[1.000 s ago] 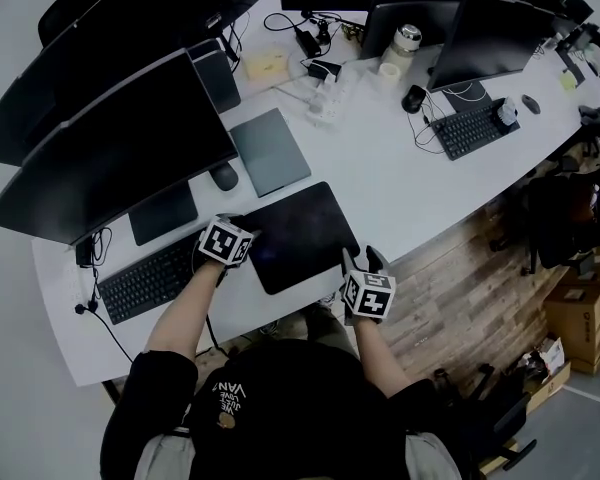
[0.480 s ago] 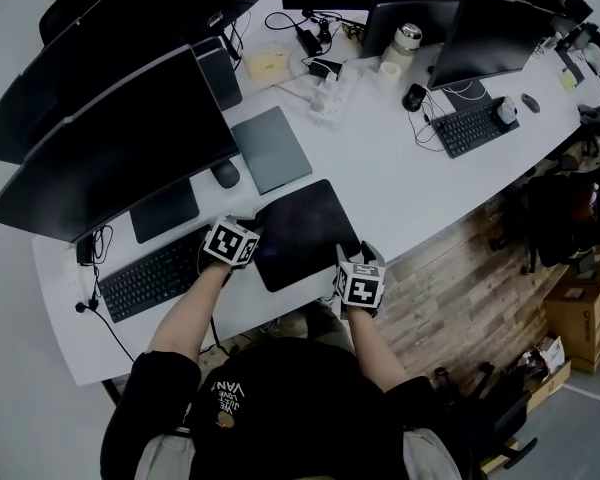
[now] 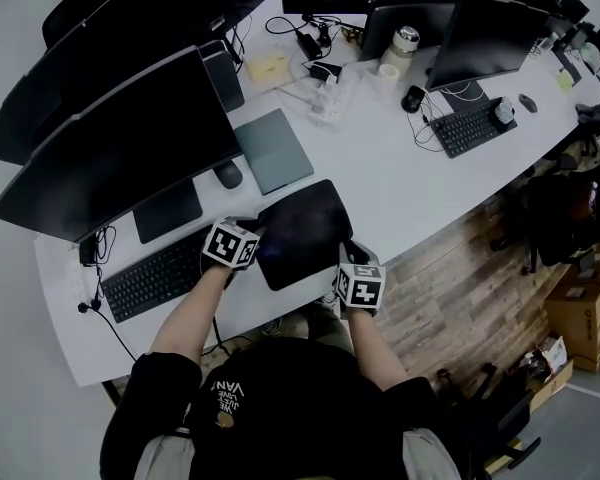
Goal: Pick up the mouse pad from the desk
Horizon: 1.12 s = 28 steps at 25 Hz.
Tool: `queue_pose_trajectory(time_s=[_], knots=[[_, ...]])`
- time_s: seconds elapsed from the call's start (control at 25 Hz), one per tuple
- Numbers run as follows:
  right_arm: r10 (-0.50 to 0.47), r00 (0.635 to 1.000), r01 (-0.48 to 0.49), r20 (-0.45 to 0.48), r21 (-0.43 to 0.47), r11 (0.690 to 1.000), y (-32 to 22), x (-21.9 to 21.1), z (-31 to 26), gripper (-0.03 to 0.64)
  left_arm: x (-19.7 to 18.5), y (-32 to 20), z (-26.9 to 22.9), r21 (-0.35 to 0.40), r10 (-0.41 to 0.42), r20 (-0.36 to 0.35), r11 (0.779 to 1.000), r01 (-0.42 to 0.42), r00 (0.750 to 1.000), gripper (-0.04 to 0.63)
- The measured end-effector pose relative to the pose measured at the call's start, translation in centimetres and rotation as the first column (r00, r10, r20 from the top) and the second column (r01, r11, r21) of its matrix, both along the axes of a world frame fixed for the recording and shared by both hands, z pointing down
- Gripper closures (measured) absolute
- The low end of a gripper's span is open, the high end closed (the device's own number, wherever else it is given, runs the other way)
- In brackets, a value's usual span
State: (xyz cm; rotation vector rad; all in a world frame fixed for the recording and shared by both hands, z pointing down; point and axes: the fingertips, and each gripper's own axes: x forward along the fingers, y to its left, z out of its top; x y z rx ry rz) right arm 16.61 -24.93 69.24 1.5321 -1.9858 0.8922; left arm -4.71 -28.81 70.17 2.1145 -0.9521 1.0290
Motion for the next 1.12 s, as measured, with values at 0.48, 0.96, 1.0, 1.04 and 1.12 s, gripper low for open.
queue_pose_trajectory(time_s=[0.48, 0.96, 1.0, 1.04, 1.12], knots=[[0.032, 0.999, -0.034, 0.029, 0.053, 0.998, 1.6, 0.4, -2.6, 0.573, 0.7, 0.6, -3.6, 0.096, 0.033, -0.052, 0.995, -0.028, 0.998, 0.542], [0.093, 0.994, -0.099, 0.051, 0.152, 0.983, 4.0, 0.0, -6.8, 0.574, 0.4, 2.6, -8.3, 0.215, 0.073, -0.111, 0.975, -0.048, 0.991, 0.543], [0.097, 0.994, -0.104, 0.053, 0.161, 0.981, 4.3, -0.1, -7.2, 0.574, 0.3, 2.8, -8.7, 0.225, 0.076, -0.119, 0.973, -0.048, 0.990, 0.543], [0.101, 0.993, -0.109, 0.055, 0.171, 0.979, 4.5, -0.2, -7.6, 0.574, 0.2, 3.0, -9.1, 0.235, 0.079, -0.127, 0.971, -0.047, 0.989, 0.543], [0.110, 0.992, -0.119, 0.061, 0.191, 0.974, 5.0, -0.4, -8.4, 0.574, 0.0, 3.4, -9.8, 0.256, 0.085, -0.141, 0.966, -0.047, 0.986, 0.543]])
